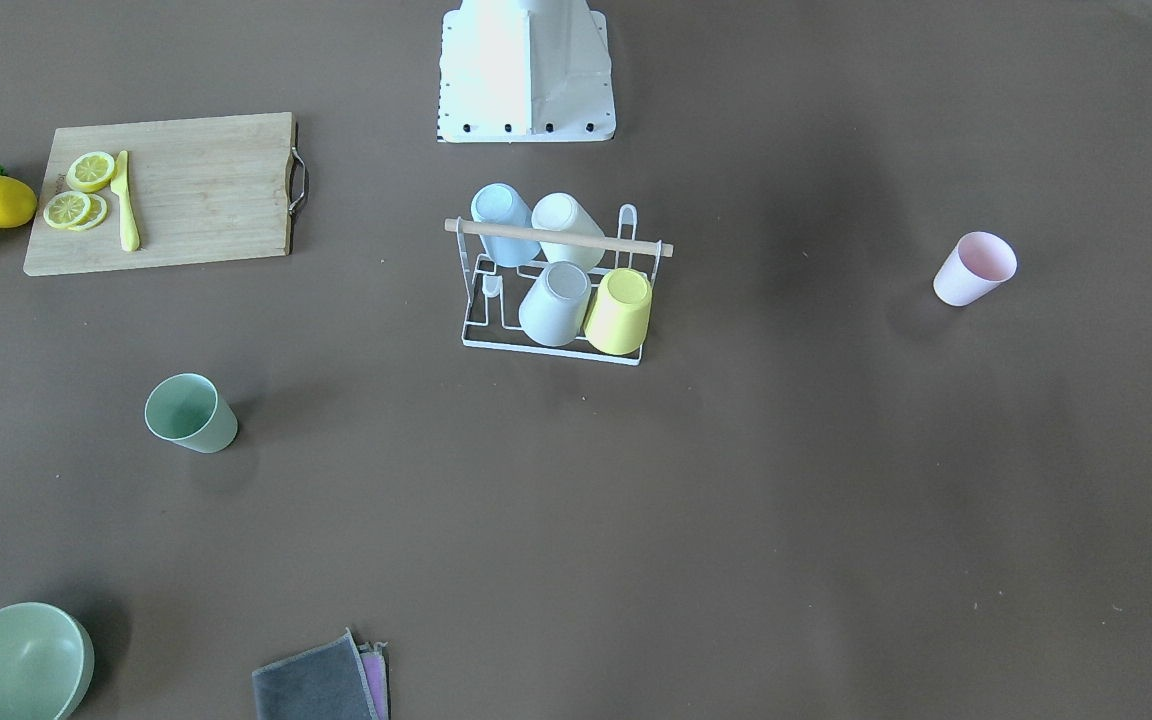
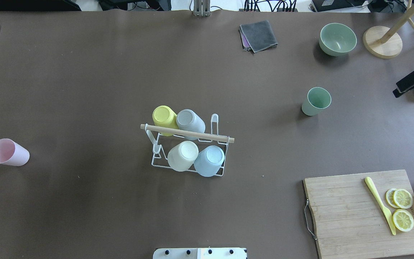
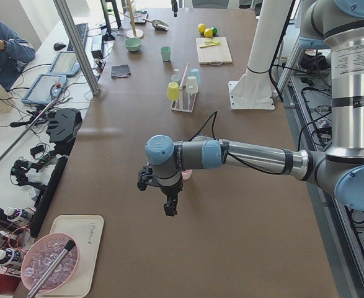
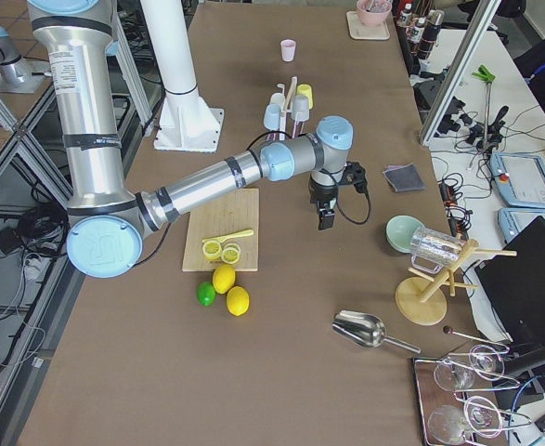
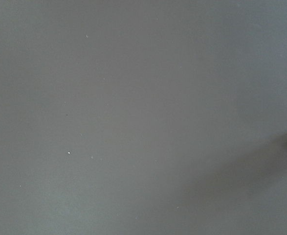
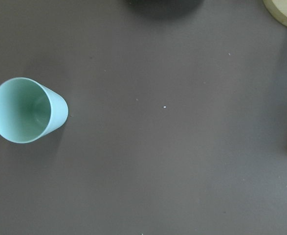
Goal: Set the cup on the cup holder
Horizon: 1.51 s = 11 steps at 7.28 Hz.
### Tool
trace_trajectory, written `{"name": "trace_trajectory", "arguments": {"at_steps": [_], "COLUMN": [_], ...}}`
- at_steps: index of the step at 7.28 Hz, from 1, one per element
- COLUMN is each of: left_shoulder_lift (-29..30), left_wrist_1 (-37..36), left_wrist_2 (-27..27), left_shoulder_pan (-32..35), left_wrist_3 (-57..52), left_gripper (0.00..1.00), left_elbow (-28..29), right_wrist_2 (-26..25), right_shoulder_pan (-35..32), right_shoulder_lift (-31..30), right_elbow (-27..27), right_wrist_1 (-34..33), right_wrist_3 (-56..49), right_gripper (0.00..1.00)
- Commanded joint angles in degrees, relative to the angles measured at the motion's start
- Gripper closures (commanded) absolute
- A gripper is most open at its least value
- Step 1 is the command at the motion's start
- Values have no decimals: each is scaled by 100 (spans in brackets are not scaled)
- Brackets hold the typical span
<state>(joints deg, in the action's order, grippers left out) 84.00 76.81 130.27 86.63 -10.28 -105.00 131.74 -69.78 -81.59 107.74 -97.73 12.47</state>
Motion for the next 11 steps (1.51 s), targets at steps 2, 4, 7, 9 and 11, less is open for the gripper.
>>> {"name": "trace_trajectory", "arguments": {"at_steps": [2, 4, 7, 9, 11], "left_shoulder_lift": [134, 134, 239, 300, 676], "left_wrist_1": [9, 9, 79, 62, -505], "left_wrist_2": [-98, -90, -116, -343, -345], "left_shoulder_pan": [-14, -14, -32, -50, -329], "left_wrist_3": [0, 9, 0, 17, 44], "left_gripper": [1, 1, 1, 1, 1], "left_elbow": [68, 77, 68, 155, 164], "right_wrist_2": [18, 18, -201, -744, -1305], "right_shoulder_pan": [324, 718, 932, 1097, 1282], "right_shoulder_lift": [1518, 2486, 3829, 4474, 4983], "right_elbow": [-638, -1549, -3541, -4590, -5565], "right_wrist_1": [-1095, -1590, -2265, -2312, -2259], "right_wrist_3": [54, -34, -1312, -1666, -1992], "right_gripper": [0, 0, 0, 0, 0]}}
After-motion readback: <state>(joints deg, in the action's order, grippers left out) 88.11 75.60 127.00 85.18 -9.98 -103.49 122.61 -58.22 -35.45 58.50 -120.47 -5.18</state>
